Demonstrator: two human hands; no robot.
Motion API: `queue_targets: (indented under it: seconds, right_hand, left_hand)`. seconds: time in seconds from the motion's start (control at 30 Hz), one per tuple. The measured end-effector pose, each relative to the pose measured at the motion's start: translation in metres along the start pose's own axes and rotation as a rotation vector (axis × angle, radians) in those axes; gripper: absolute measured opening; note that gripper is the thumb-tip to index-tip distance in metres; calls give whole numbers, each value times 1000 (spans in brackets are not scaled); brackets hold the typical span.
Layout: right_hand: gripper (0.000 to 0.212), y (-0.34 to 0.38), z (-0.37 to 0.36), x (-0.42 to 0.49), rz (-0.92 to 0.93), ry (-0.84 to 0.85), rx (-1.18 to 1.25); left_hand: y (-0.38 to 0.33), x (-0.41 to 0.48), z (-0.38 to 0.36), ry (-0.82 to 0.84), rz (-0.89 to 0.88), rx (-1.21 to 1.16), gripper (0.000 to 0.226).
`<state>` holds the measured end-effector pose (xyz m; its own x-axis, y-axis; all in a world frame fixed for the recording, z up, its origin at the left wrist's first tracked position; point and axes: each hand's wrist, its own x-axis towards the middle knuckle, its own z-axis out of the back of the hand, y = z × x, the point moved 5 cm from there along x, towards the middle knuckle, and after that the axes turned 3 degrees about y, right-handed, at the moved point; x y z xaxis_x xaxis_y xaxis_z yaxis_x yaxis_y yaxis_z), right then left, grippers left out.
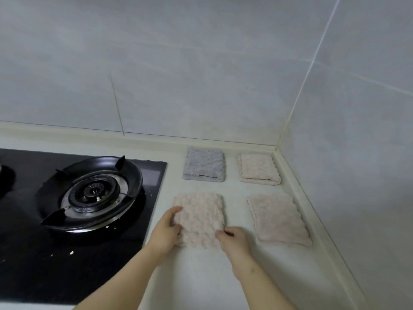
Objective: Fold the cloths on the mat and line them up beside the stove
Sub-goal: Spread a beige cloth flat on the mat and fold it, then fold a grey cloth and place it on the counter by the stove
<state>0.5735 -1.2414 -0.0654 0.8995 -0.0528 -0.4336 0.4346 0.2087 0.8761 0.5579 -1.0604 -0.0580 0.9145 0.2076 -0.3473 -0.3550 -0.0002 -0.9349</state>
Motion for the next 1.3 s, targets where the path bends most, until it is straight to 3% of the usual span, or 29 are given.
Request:
queue_targets:
  seconds: [0.03,0.17,0.43,0.6,0.73,0.87,0.97,1.1,1.3]
  right_hand:
    - [1,3,1,2,18,10,-56]
    - [30,3,3,9,67,2,-185]
    - [35,12,5,16,91,-12,-225]
    - [21,16,8,13,128,19,-222]
    - [12,12,7,14,126,30,-150]
    - [32,5,13,8,150,-160,32]
    - [17,10,0,-14,176,-244,131]
    - [15,40,-54,-51,278,-21,92]
    - [15,70,-187,-128,311,378,-7]
  left_hand:
    - [-1,4,-2,-4,4,19,49]
    - [-4,14,-6,8,54,129,52]
    - [-7,29,-11,8,75,177,60]
    - [-10,37,-8,-25,-1,365,65]
    - [-16,28,-11,-77,-5,300,58]
    - [-14,3,2,-203,-78,286,41]
    - [-12,-22,29,-297,-109,257,38]
    - [-22,-61,69,-335,-199,219,28]
    - [-10,-133,180,-489,-119,-46,22]
